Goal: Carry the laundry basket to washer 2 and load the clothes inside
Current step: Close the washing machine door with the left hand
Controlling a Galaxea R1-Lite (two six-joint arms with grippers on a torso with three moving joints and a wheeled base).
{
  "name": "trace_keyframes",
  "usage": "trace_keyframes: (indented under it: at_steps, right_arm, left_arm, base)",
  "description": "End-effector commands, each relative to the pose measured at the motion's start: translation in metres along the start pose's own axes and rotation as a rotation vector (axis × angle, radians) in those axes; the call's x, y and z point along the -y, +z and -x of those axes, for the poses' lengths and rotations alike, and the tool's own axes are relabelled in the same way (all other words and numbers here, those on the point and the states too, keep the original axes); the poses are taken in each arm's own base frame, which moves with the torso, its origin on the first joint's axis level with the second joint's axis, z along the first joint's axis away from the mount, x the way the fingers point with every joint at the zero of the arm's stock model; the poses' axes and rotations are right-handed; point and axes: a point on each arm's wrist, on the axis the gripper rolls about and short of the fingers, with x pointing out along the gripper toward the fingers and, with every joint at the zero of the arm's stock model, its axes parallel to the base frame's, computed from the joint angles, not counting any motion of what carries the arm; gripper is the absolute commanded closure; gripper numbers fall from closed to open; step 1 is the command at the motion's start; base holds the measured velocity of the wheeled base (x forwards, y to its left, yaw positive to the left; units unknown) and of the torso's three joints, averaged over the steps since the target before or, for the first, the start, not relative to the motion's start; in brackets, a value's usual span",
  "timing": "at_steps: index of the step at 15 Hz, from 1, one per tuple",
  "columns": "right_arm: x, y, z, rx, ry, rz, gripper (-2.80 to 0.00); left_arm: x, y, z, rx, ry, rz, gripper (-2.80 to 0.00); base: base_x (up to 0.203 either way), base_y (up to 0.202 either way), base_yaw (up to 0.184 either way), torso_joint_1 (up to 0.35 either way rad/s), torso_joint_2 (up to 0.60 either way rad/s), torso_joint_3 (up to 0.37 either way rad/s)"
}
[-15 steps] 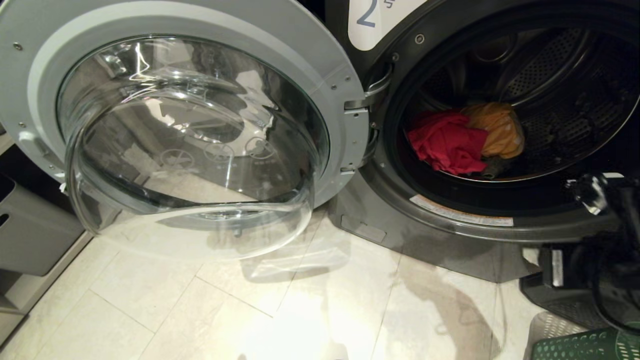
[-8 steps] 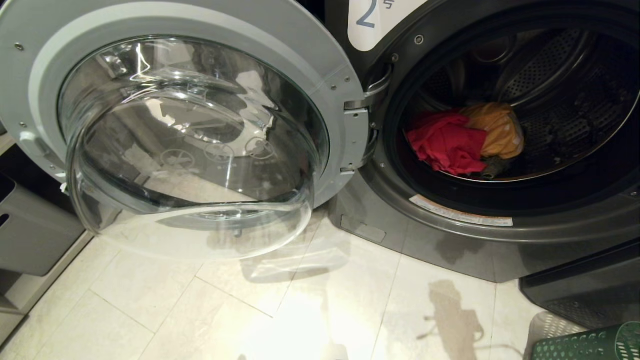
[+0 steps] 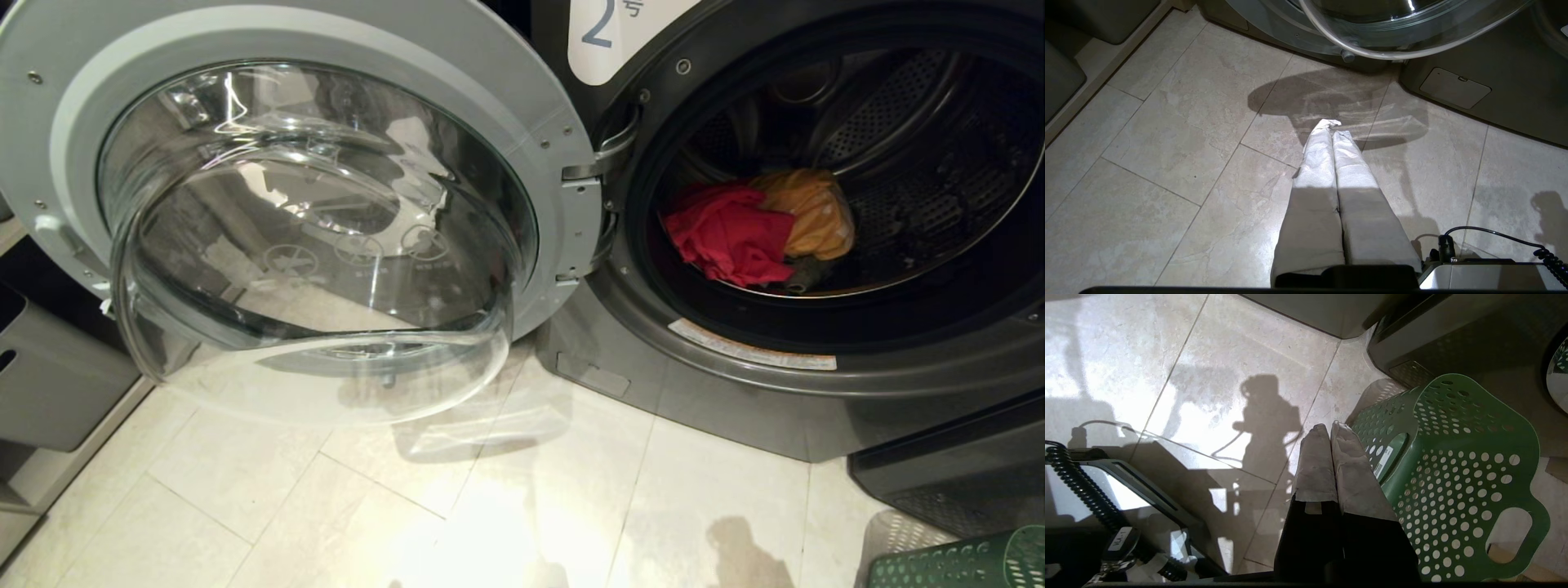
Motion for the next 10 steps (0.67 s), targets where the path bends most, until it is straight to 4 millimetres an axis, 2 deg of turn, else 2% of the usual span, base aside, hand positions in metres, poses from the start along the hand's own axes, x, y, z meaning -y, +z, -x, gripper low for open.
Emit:
trace_keyframes:
  at_steps: [1, 3, 8, 10]
  right_arm:
    - [-0.002, -0.009, -0.003, 0.003, 0.033, 0.030, 0.00]
    - [-0.001, -0.012, -0.002, 0.029, 0.081, 0.086, 0.00]
    - [0.000, -0.025, 0.015, 0.278, 0.052, 0.080, 0.00]
    - [0.000, -0.026, 0.016, 0.301, 0.068, 0.069, 0.00]
  left_arm:
    - [0.000, -0.003, -0.001, -0.008, 0.001, 0.001, 0.00]
    - [0.000, -0.003, -0.001, -0.009, 0.001, 0.001, 0.00]
    - [0.000, -0.003, -0.001, -0.008, 0.001, 0.001, 0.00]
    - [0.000, -0.003, -0.001, -0.008, 0.002, 0.001, 0.00]
  base:
    - [0.000, 0.000, 0.000, 0.000, 0.00, 0.000]
    - [0.000, 0.000, 0.000, 0.000, 0.00, 0.000]
    - [0.000, 0.000, 0.000, 0.000, 0.00, 0.000]
    - [0.000, 0.000, 0.000, 0.000, 0.00, 0.000]
